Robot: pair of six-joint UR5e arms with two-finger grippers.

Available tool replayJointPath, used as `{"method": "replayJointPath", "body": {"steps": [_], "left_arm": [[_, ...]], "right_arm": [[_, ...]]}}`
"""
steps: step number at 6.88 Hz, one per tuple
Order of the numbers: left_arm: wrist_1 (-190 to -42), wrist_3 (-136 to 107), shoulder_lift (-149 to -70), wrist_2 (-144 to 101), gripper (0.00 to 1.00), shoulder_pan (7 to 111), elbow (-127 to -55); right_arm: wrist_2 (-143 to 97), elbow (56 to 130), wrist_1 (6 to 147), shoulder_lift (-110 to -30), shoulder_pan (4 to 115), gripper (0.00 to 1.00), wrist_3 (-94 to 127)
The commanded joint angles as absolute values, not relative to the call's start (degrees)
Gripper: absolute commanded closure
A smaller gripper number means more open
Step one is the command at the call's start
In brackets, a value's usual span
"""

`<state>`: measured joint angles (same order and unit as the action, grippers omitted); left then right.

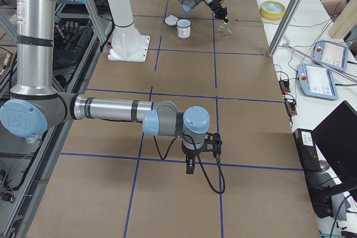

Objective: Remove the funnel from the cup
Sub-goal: 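Lower the funnel onto the table and open the left gripper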

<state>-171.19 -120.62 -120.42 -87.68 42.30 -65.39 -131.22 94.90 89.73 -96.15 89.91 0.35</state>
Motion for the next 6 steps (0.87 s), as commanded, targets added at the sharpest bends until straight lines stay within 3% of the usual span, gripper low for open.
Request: {"method": "replayJointPath", "body": {"steps": [1,2,4,6], "left_arm": [[-170.78,-117.09,-120.67,-87.89,0.0,42.71,-65.48],[-166.25,-113.94,-120.76,-91.98,0.0,43.58,-67.57],[-141.46,-106.74,-120.06,-105.31,0.0,45.96,-80.19],[-113.53,-96.21,-115.25,-110.03,0.0,46.41,-97.91]], "right_arm": [[-131.22,94.92,89.74,-96.15,89.91,0.0,0.35],[-131.22,94.83,89.74,-96.15,89.91,0.0,0.35],[-131.22,94.83,89.74,-96.15,89.91,0.0,0.35],[-131.22,94.83,89.74,-96.15,89.91,0.0,0.35]]}}
